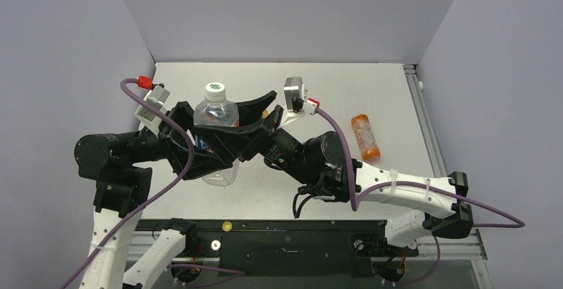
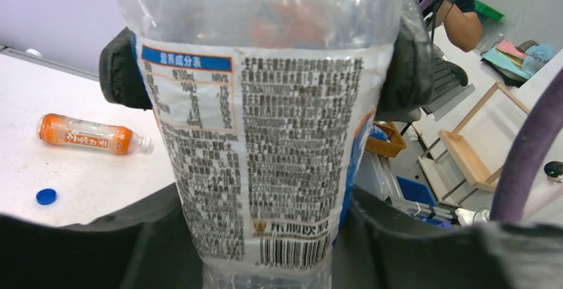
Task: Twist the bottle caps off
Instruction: Pick up the plastic bottle at the center of the board.
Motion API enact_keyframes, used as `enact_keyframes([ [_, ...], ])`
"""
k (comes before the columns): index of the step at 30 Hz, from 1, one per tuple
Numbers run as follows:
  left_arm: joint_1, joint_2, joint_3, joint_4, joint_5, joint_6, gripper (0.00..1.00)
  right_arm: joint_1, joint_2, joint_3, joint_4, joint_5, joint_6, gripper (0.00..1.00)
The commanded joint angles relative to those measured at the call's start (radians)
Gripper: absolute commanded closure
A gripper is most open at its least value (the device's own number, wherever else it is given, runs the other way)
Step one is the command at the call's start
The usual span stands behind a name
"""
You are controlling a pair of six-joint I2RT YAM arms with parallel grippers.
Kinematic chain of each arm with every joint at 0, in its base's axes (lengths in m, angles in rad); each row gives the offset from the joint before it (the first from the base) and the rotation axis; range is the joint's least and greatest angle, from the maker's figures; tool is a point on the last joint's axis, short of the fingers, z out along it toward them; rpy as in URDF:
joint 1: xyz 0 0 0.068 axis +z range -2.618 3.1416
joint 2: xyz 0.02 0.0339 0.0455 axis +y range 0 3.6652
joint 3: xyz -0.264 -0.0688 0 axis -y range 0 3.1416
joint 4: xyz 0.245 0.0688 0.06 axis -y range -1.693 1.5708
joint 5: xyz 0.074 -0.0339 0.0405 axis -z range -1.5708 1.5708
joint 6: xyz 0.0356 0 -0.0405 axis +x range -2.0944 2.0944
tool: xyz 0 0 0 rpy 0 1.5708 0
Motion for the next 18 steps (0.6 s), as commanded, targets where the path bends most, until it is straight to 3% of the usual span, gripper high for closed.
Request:
enact_keyframes([
  [1, -0.002, 0.000, 0.045, -0.058, 0.018, 0.105, 0.62, 0.000, -0.004, 0.087, -0.060, -0.065, 0.007, 0.54],
  [3, -0.001, 0.003, 0.079, -0.236, 0.002, 0.259, 0.77, -0.003, -0.008, 0.139, -0.184, -0.045, -0.008, 0.35],
  [5, -0.001, 0.004, 0.115, -0.422, -0.035, 0.445, 0.84, -0.007, -0.016, 0.193, -0.319, -0.012, -0.029, 0.27],
  [8, -0.002, 0.006, 0.161, -0.640, -0.098, 0.742, 0.91, -0.013, -0.048, 0.248, -0.453, 0.038, -0.066, 0.22],
  [11, -0.002, 0.000, 0.170, -0.806, -0.174, 0.934, 0.96, -0.023, -0.071, 0.303, -0.616, 0.084, -0.112, 0.21],
  [18, -0.002, -0.014, 0.163, -0.878, -0.234, 1.039, 0.97, -0.028, 0.080, 0.714, -1.060, 0.075, -0.209, 0.19],
])
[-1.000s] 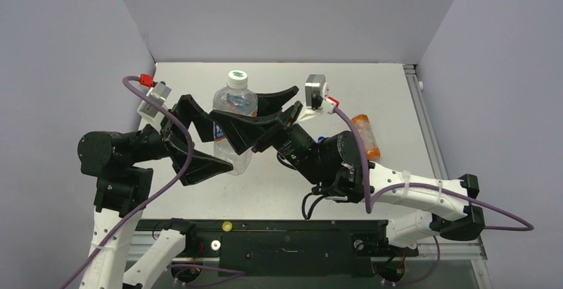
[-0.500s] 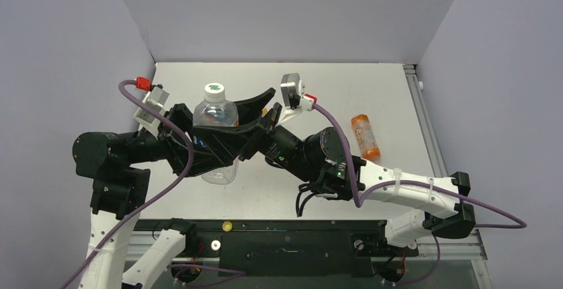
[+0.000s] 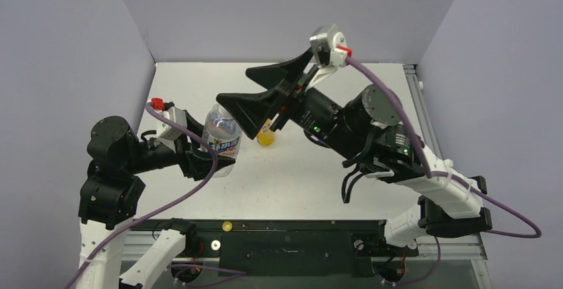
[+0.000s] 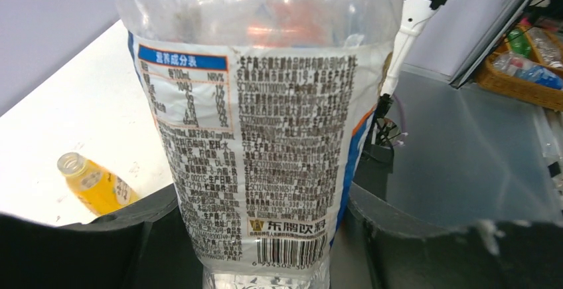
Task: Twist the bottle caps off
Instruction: Pick up the plastic bottle at the center of the board.
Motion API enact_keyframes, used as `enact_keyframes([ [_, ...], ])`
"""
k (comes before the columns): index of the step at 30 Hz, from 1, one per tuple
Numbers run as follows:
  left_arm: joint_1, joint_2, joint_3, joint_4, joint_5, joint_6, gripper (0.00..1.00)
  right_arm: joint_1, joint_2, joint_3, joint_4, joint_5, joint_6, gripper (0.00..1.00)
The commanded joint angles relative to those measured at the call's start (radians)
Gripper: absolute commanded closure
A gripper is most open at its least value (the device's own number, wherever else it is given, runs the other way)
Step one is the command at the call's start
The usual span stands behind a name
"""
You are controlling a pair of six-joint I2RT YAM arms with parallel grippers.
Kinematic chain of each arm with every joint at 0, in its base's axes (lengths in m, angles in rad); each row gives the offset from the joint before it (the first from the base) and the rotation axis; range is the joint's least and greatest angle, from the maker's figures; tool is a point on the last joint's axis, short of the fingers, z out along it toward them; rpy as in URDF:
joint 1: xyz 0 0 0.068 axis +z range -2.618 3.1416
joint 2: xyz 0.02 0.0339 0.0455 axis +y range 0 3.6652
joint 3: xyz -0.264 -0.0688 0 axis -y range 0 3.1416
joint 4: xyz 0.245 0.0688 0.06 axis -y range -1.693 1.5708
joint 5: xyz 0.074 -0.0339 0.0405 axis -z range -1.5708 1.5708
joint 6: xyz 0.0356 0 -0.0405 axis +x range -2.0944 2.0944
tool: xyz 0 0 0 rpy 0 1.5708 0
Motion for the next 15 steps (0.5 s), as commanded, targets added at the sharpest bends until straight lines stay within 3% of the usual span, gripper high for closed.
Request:
enact_keyframes([
  [1, 0.000, -0.011, 0.024, -0.092, -0.057, 0.147, 0.97, -0.006, 0.102, 0.261, -0.318, -0.002, -0.088, 0.20],
  [4, -0.001, -0.013, 0.028, -0.096, -0.063, 0.151, 0.97, -0.006, 0.147, 0.326, -0.421, -0.013, -0.095, 0.23],
  [15, -0.001, -0.017, 0.024, -0.094, -0.061, 0.154, 0.98, -0.029, 0.126, 0.247, -0.409, -0.029, -0.059, 0.41],
])
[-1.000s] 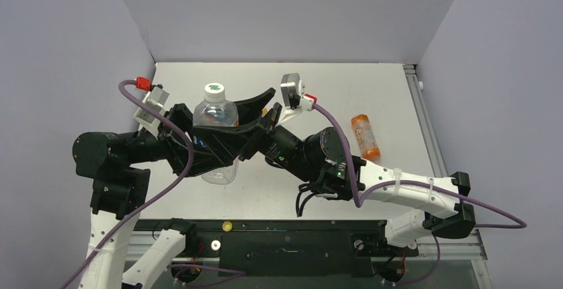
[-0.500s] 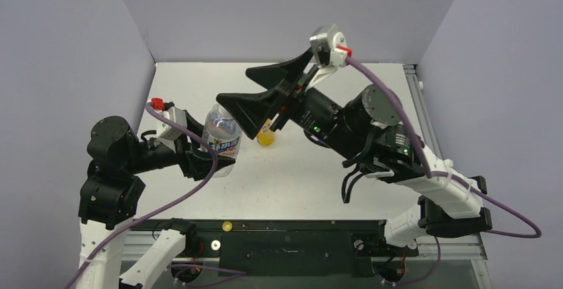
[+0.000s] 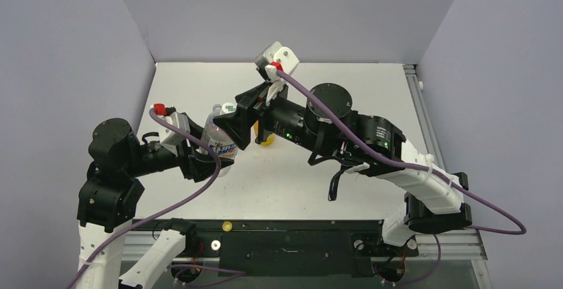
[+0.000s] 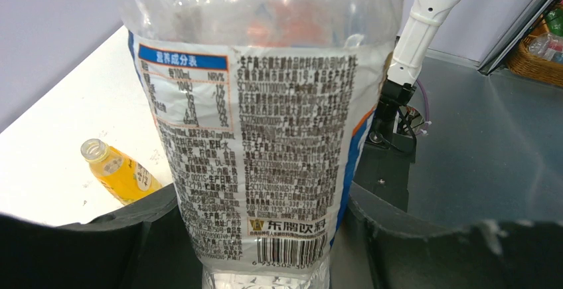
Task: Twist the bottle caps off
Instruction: Pick up the plastic bottle at the center of the board, then unscrew the bottle cap from the plastic bottle.
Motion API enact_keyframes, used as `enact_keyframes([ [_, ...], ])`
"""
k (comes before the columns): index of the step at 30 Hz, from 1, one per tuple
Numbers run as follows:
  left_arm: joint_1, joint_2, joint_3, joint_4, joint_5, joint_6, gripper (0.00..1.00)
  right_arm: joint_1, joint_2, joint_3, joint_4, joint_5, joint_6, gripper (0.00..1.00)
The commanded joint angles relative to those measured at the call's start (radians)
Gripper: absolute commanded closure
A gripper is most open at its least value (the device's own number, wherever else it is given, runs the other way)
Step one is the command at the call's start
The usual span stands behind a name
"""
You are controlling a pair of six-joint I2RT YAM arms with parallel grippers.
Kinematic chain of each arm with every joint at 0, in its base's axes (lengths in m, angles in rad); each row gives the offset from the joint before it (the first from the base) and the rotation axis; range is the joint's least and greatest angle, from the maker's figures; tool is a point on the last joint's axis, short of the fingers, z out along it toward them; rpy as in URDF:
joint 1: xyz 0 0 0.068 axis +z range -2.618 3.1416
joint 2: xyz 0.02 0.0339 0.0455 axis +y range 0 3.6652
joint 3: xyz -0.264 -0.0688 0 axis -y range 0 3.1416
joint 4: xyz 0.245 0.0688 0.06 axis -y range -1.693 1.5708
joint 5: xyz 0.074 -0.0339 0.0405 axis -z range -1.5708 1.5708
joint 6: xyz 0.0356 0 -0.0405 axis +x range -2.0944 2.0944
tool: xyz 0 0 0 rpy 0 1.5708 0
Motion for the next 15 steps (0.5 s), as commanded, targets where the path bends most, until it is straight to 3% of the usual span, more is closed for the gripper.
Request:
enact_keyframes([
  [1, 0.000, -0.005, 0.024, 0.005, 0.001, 0.025, 0.98, -0.013, -0.019, -0.001, -0.001, -0.026, 0.008, 0.42],
  [5, 0.000, -0.008, 0.022, 0.002, 0.004, 0.031, 0.98, -0.018, -0.008, -0.003, 0.002, -0.049, 0.021, 0.51],
  [7, -0.001, -0.013, 0.021, 0.000, 0.010, 0.034, 0.97, -0.022, -0.007, -0.008, 0.009, -0.056, 0.032, 0.68],
  [9, 0.000, -0.016, 0.016, 0.001, 0.008, 0.021, 0.89, -0.026, -0.019, -0.030, 0.028, -0.059, 0.041, 0.82],
  [11, 0.000, -0.023, 0.012, 0.023, -0.007, -0.026, 0.26, -0.028, -0.034, -0.069, 0.058, -0.059, 0.049, 0.91],
  [12, 0.000, -0.026, 0.007, 0.066, -0.016, -0.062, 0.04, -0.029, -0.041, -0.082, 0.078, -0.056, 0.051, 0.93],
  [15, 0.000, -0.042, -0.008, 0.202, -0.030, -0.209, 0.03, -0.029, -0.076, -0.157, 0.137, -0.037, 0.054, 0.99],
])
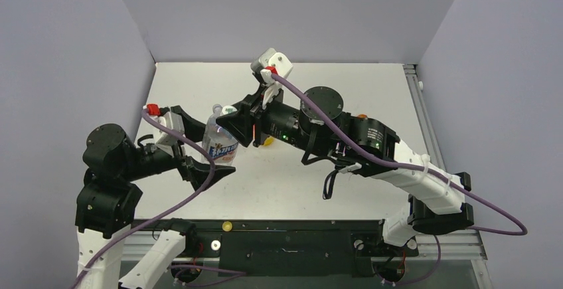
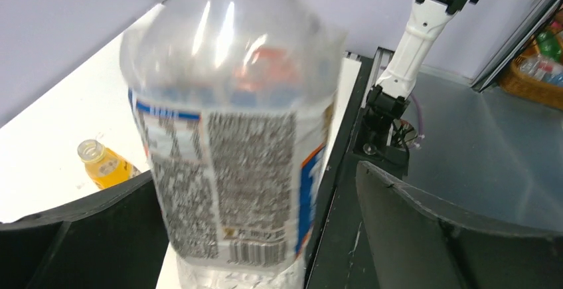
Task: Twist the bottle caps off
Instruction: Unscrew the bottle cap from the plastic bottle.
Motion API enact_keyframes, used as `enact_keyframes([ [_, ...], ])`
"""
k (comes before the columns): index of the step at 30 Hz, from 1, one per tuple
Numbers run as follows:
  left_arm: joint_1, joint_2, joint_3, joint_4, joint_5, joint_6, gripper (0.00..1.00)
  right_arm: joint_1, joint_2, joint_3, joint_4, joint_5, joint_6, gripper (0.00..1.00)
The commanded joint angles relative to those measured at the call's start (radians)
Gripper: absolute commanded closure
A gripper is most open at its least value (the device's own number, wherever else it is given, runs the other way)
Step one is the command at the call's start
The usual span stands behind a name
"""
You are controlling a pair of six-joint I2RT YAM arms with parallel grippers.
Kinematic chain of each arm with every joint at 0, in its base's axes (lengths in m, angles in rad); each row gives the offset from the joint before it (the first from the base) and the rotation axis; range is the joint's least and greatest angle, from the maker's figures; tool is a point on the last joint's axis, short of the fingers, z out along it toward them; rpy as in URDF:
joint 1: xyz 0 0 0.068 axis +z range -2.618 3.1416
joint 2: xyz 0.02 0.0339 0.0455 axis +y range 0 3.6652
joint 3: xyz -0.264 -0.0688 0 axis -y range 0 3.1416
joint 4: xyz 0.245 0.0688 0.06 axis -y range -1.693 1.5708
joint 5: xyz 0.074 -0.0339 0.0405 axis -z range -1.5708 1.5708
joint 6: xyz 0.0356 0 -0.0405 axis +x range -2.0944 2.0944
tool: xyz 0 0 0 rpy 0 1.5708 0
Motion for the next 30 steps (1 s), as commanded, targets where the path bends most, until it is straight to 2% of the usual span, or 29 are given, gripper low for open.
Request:
enact_keyframes([
  [1, 0.000, -0.022, -0.008, 0.211, -0.011, -0.186, 0.03, -0.007, -0.060, -0.080, 0.116, 0.022, 0.017, 1.00],
  [4, -0.001, -0.006, -0.010, 0.307, 0.038, -0.298, 0.03, -0.006, -0.086, -0.133, 0.166, 0.022, 0.017, 1.00],
  [7, 0.000, 0.004, -0.025, 0.334, 0.075, -0.326, 0.01, -0.004, -0.094, -0.147, 0.190, 0.013, 0.019, 1.00],
  [11, -0.001, -0.003, -0.046, 0.300, 0.106, -0.283, 0.12, 0.004, -0.097, -0.152, 0.210, -0.006, 0.016, 1.00],
  [15, -0.001, -0.002, -0.040, 0.275, 0.124, -0.252, 0.43, 0.005, -0.098, -0.166, 0.222, -0.010, 0.020, 1.00],
  [17, 0.000, -0.003, -0.033, 0.257, 0.114, -0.234, 0.54, 0.005, -0.096, -0.170, 0.230, -0.010, 0.022, 1.00],
  [19, 0.000, -0.005, -0.034, 0.254, 0.101, -0.220, 0.60, 0.006, -0.092, -0.163, 0.217, 0.007, 0.024, 0.99],
  [20, -0.001, -0.007, -0.038, 0.251, 0.090, -0.215, 0.62, 0.006, -0.091, -0.159, 0.211, 0.016, 0.024, 0.95],
  [22, -0.001, -0.019, -0.045, 0.253, 0.059, -0.200, 0.67, 0.008, -0.091, -0.146, 0.192, 0.052, 0.026, 0.71],
  [23, 0.000, -0.021, -0.046, 0.248, 0.035, -0.180, 0.72, 0.008, -0.094, -0.144, 0.183, 0.085, 0.031, 0.49],
  [25, 0.000, -0.028, -0.047, 0.232, -0.007, -0.142, 0.79, 0.009, -0.099, -0.142, 0.175, 0.127, 0.044, 0.28],
  [27, -0.001, -0.038, -0.050, 0.217, -0.050, -0.099, 0.84, 0.011, -0.096, -0.133, 0.166, 0.156, 0.060, 0.24],
  [30, 0.000, -0.056, -0.068, 0.199, -0.086, -0.042, 0.88, 0.015, -0.058, -0.082, 0.136, 0.177, 0.081, 0.22],
])
